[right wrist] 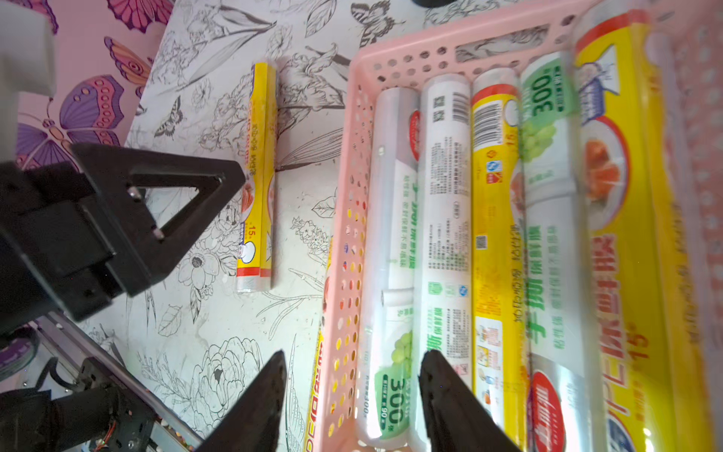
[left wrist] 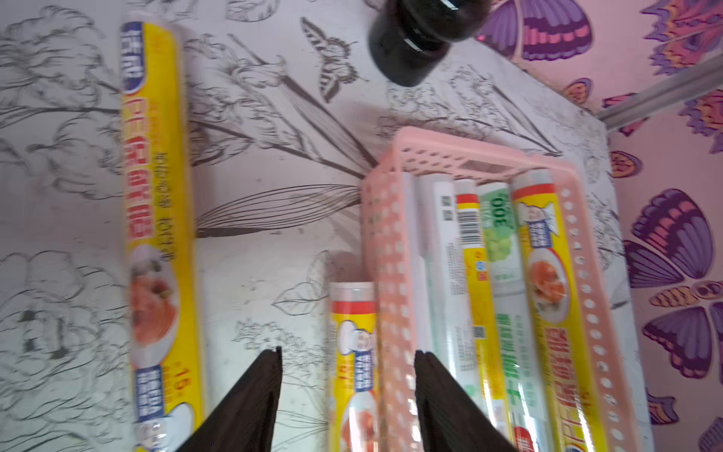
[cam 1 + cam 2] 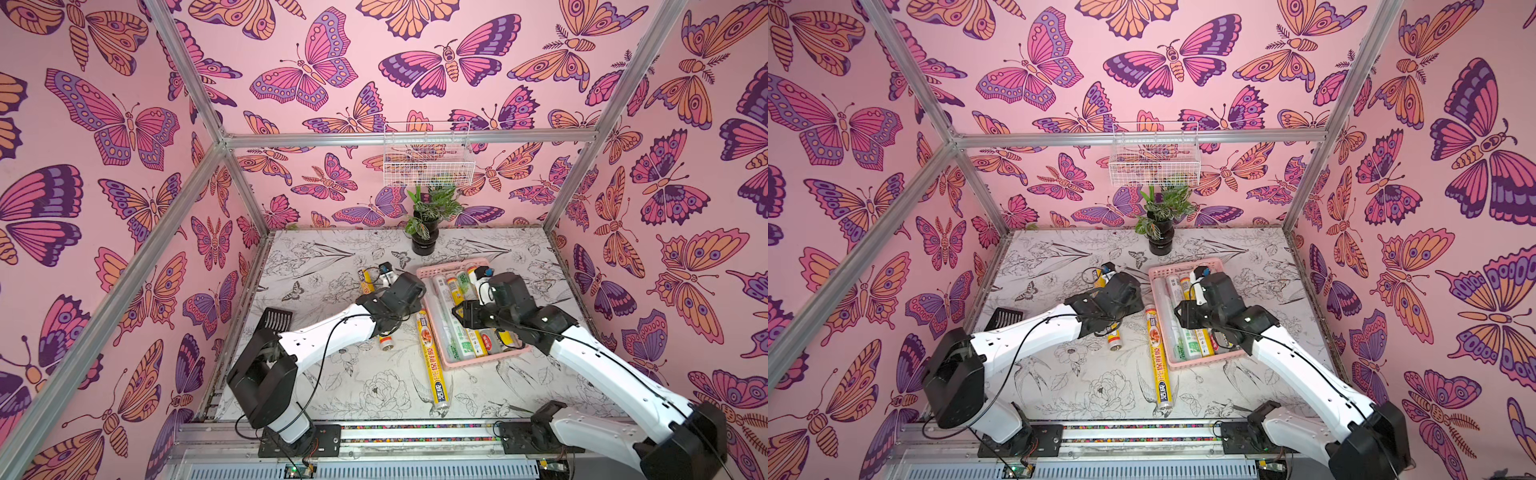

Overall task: Put the plastic wrap into the basket
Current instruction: Place the plastic wrap in the basket, then pick up the plastic wrap from the center of the board.

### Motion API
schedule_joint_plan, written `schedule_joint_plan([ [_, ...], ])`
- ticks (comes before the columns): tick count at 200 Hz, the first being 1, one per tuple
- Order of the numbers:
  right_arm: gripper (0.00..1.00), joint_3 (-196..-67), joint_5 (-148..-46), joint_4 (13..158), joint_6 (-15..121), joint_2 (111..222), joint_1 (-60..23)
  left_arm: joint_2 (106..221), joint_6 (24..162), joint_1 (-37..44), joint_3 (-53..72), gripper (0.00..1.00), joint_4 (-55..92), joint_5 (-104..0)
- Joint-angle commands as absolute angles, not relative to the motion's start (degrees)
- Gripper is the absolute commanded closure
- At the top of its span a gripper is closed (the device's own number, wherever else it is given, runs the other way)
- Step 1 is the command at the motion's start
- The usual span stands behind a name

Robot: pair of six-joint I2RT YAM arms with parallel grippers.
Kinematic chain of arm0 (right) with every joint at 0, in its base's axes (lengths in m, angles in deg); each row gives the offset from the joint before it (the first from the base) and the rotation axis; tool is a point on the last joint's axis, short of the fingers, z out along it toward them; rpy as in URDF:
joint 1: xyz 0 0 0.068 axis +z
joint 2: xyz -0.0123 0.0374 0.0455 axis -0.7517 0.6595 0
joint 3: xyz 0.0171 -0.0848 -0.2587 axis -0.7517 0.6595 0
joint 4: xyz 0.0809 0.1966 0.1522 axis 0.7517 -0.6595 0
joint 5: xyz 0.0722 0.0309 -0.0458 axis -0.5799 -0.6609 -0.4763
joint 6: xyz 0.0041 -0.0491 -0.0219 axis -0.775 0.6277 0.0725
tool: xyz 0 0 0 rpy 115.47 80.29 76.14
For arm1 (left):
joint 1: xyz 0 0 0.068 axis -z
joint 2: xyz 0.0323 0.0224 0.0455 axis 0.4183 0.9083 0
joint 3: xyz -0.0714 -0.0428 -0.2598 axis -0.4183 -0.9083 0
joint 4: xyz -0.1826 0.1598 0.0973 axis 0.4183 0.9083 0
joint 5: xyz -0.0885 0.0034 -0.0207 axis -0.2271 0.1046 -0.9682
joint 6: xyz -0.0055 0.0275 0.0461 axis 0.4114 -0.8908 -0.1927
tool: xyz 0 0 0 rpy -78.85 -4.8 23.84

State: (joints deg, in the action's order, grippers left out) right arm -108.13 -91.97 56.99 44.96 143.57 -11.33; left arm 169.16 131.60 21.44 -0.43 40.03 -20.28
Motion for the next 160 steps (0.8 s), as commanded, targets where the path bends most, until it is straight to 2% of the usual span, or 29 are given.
schedule_joint_plan([
  [1,0.41,-112.45,-88.63,59.92,44.77,147.58,-6.52,165.77,133.05,18.19,-5.55,0.39,40.57,-21.3],
  [34,0.41,-116.64,-87.59,61.62,44.84,155.07,-1.63,164.84,132.31,11.96,-9.5,0.35,40.59,-25.94],
  [68,0.41,-119.85,-88.23,62.39,44.24,159.84,0.29,167.56,128.27,6.95,-8.21,0.33,40.75,-30.22],
  [123,0.41,-120.22,-87.39,62.59,43.53,160.54,0.67,176.23,124.58,2.76,-2.48,0.36,43.54,-35.55],
  [160,0.41,-119.84,-86.94,62.39,43.54,160.11,0.68,182.28,123.51,2.6,2.6,0.38,47.08,-34.44],
])
